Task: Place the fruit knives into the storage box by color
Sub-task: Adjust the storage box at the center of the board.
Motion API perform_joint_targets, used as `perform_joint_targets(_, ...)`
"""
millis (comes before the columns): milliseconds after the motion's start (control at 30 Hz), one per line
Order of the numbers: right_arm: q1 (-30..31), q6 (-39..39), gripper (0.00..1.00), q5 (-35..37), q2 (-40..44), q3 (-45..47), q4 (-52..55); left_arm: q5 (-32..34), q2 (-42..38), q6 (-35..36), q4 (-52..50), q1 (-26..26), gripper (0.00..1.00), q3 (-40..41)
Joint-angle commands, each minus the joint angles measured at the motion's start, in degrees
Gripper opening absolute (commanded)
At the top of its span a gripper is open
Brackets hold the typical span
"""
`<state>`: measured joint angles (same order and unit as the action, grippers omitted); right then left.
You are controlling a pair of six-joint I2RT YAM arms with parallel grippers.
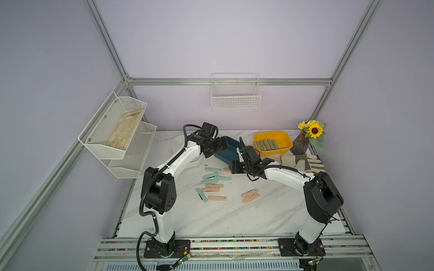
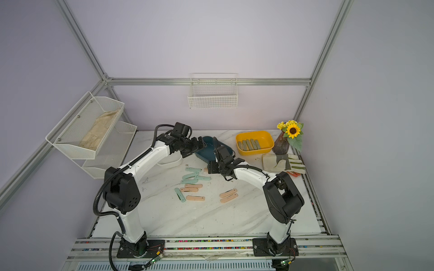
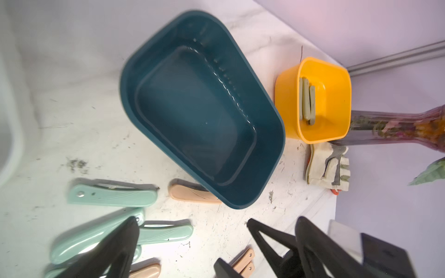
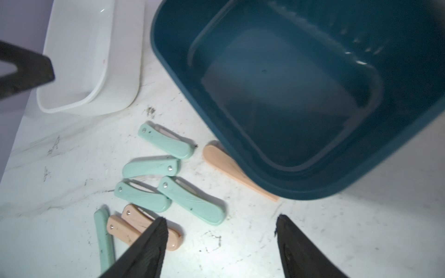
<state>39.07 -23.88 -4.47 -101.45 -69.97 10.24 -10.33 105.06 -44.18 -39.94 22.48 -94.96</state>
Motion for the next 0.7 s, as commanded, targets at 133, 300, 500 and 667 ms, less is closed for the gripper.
perform_joint_targets(133,1.4,-2.6,0.74,0.4,-6.5,-4.7,-2.5,-0.7,-9.2,1.2,2.2,-3.7,1.0,10.0)
perform_joint_targets(300,1.1,-2.8,0.74,2.3,-9.8,-7.0,-2.1,-2.0,-12.6,1.1,2.4,-3.9,1.0,13.3)
perform_joint_targets(500,-1.6,-2.2,0.74,3.2,-11.3,-8.4,-2.0,-3.2,-15.8,0.0,3.5,-4.0,1.0,16.5)
perform_joint_targets(667,-5.0,-1.3,0.74,3.0,-12.1,-9.4,-1.7,-4.5,-17.7,-1.2,4.7,-3.9,1.0,19.0)
